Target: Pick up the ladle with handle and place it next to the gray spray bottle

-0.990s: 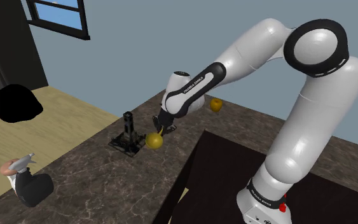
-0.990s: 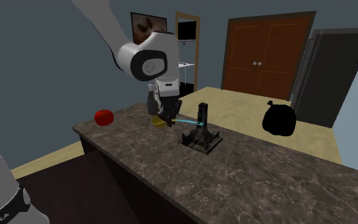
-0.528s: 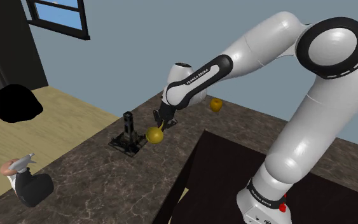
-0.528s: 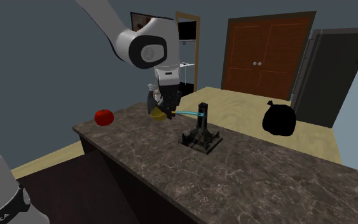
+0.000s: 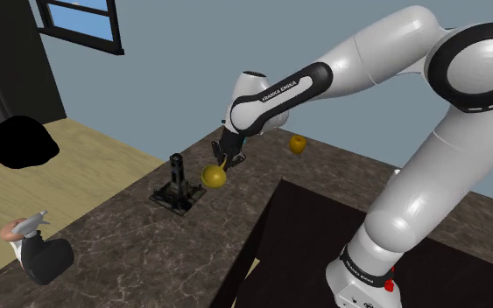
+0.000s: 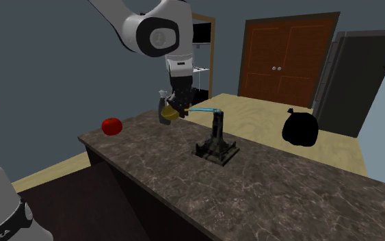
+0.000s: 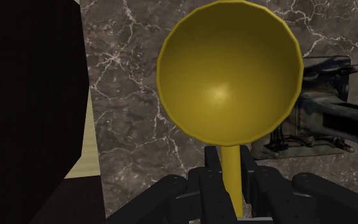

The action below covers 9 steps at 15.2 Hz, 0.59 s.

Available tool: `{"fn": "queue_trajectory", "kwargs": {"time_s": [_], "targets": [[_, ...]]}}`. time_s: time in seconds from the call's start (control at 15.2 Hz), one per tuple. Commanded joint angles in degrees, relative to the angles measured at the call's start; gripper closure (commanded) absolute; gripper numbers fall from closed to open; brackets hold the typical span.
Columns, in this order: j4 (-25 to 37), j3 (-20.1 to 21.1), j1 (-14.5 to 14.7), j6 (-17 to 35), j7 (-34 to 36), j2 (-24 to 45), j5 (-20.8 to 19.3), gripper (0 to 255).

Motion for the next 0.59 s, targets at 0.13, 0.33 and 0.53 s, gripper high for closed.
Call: {"fn": "queue_trajectory", "kwargs": {"time_s": [0.13, 0.33, 0.53], "targets": [[1.14, -0.15, -0.02, -3.24, 0.11, -2.11, 0.20, 255], [2.21, -0.30, -0.06, -5.69, 0.21, -3.52, 0.26, 255], [3.69, 0.51, 0.44, -7.03, 1.99, -3.57, -0.12, 255]]}}
